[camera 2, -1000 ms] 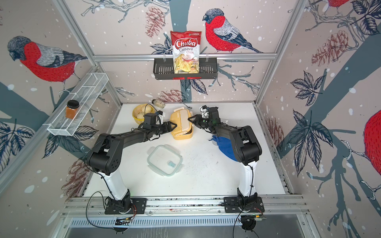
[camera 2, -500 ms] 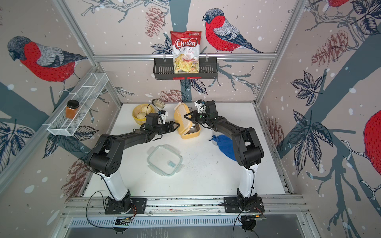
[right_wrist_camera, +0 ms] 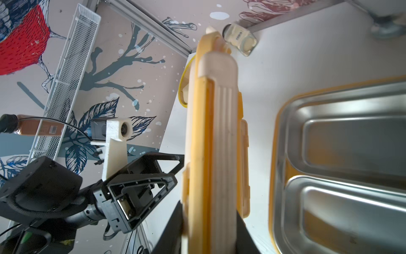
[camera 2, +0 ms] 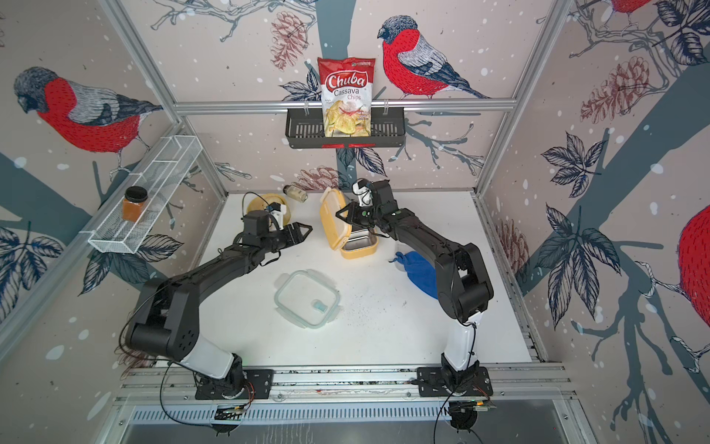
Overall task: Wipe the insides of the lunch boxes
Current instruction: Place the lid at the center of the board.
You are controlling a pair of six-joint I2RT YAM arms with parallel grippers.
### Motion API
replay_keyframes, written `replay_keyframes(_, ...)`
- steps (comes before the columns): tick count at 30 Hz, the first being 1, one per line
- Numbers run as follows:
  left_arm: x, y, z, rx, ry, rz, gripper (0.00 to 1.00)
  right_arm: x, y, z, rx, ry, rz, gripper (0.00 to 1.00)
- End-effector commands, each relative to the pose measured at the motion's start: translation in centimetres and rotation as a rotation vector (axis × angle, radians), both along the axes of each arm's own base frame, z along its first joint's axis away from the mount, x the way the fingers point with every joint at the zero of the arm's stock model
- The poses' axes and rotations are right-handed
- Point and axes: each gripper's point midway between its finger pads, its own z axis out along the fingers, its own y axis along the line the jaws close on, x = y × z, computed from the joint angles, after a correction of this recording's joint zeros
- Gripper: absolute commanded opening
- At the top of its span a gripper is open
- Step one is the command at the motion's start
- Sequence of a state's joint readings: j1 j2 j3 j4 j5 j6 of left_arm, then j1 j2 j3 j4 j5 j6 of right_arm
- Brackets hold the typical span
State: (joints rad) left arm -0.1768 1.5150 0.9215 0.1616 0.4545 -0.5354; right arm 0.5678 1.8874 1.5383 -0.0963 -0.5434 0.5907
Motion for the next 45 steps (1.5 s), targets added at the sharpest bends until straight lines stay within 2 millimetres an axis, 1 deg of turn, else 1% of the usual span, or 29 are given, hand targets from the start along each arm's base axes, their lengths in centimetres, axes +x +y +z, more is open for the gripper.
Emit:
replay_keyframes(1,-0.6,2.6,1.4,0.09,-0.022,0.07,0.74,-0.9,0.8,0.6,-0.128,-0.099,-0.022,0.08)
replay_keyframes(3,-0.9,3.9,2.3,0.115,-0.034,0.116,0.74,-2.2,2.1,0.6,-0.199,-0.154,-0.015,0.07)
replay_keyframes(5,-1.2,5.0,3.1,0.129,-0.048,0.155,0.74,-3.8,3.5,0.3,-0.317,-0.238,-0.018,0.07)
replay_keyframes(8,-1.5,6.4,3.6,0.14,-0.047,0.199,0.75,-6.6,5.5,-1.5,-0.503,-0.342,-0.003,0.07)
replay_keyframes(11,-1.8,7.5,4.1,0.158,-0.049,0.249,0.75,-8.7,7.2,-4.6,-0.662,-0.401,0.024,0.06)
replay_keyframes(13,-2.2,9.0,4.3,0.171,-0.045,0.326,0.76,-9.5,7.7,-7.1,-0.756,-0.404,0.037,0.05)
replay_keyframes(16,-3.3,11.4,4.1,0.17,-0.043,0.414,0.76,-10.4,8.2,-9.3,-0.832,-0.42,0.047,0.04)
replay_keyframes(19,-4.5,13.2,3.8,0.176,-0.044,0.471,0.77,-10.9,8.4,-10.2,-0.861,-0.432,0.043,0.03)
replay_keyframes(22,-5.3,14.6,3.9,0.183,-0.045,0.508,0.77,-12.0,9.3,-11.1,-0.87,-0.443,0.09,0.05)
replay_keyframes(23,-5.5,14.8,4.0,0.185,-0.047,0.514,0.78,-12.3,9.6,-11.6,-0.871,-0.433,0.105,0.07)
replay_keyframes(25,-5.7,15.2,4.0,0.191,-0.05,0.522,0.78,-13.1,10.2,-12.4,-0.859,-0.41,0.133,0.16)
replay_keyframes(29,-5.7,15.1,3.8,0.202,-0.042,0.51,0.78,-14.1,11.2,-13.0,-0.83,-0.399,0.162,0.3)
replay_keyframes(32,-5.6,15.0,3.5,0.196,-0.039,0.502,0.79,-14.4,11.6,-13.5,-0.835,-0.396,0.173,0.31)
replay_keyframes(34,-5.5,14.9,3.3,0.192,-0.034,0.496,0.78,-14.7,11.7,-14.2,-0.838,-0.385,0.189,0.31)
replay_keyframes(35,-5.6,14.9,3.2,0.192,-0.032,0.496,0.78,-14.9,11.8,-14.5,-0.837,-0.379,0.196,0.32)
replay_keyframes(37,-5.6,14.9,3.2,0.194,-0.031,0.497,0.78,-15.2,12.1,-15.0,-0.833,-0.37,0.207,0.37)
replay_keyframes(41,-5.9,15.1,3.1,0.204,-0.032,0.507,0.79,-15.8,12.2,-15.6,-0.831,-0.365,0.219,0.4)
replay_keyframes(42,-5.9,15.1,3.1,0.205,-0.033,0.507,0.78,-16.0,12.3,-15.6,-0.822,-0.362,0.221,0.45)
replay_keyframes(43,-5.9,15.1,3.0,0.205,-0.031,0.506,0.78,-16.1,12.3,-15.6,-0.817,-0.362,0.222,0.52)
replay_keyframes(45,-5.9,15.0,3.0,0.201,-0.03,0.502,0.79,-16.1,12.4,-15.1,-0.804,-0.359,0.21,0.58)
